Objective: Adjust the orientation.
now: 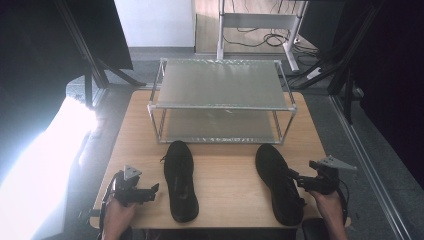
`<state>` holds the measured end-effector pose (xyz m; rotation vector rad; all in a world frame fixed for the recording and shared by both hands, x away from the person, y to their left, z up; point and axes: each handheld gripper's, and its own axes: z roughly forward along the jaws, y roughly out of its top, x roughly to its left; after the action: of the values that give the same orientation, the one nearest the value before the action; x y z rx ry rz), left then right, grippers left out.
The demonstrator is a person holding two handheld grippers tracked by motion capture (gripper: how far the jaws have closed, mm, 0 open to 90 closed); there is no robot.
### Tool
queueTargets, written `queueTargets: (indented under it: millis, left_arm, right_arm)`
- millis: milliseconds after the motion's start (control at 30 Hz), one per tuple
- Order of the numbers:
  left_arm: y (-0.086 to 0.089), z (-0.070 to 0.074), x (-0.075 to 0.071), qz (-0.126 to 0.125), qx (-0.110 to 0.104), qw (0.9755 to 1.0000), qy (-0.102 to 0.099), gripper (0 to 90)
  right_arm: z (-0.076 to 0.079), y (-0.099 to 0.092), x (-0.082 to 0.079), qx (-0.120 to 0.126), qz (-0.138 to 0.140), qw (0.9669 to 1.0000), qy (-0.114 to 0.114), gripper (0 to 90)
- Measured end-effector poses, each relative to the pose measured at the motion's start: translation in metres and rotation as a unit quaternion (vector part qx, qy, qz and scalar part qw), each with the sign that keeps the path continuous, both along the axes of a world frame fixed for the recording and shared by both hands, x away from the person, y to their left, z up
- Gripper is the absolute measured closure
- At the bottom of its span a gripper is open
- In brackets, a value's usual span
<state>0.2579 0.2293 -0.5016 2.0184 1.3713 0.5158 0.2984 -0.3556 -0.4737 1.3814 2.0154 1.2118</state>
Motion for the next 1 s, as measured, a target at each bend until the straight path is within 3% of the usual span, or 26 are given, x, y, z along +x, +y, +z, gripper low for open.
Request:
queueTargets:
  millis: [133,300,367,700,1000]
  left_arm:
    - [-0.003,0.007,-0.002,-0.003,-0.012,0.9999,-0.007,0.0]
    - [-0.009,0.018,-0.006,-0.007,-0.042,0.999,-0.016,0.0]
    - [-0.011,0.022,-0.008,-0.009,-0.06,0.9979,-0.021,0.0]
    - [-0.027,0.036,-0.016,-0.01,-0.104,0.9939,-0.035,0.1]
    - [-0.035,0.038,-0.016,-0.019,-0.106,0.9935,-0.037,0.2]
  right_arm:
    - [0.004,-0.001,-0.005,0.003,0.012,0.9999,-0.001,6.1]
    - [0.009,-0.003,-0.012,0.018,0.023,0.9996,0.0,6.1]
    - [0.011,-0.003,-0.017,0.024,0.03,0.9992,0.006,6.1]
    - [0.009,0.0,-0.026,0.041,0.051,0.9974,0.03,8.3]
    - [0.005,0.002,-0.027,0.039,0.07,0.9962,0.036,9.5]
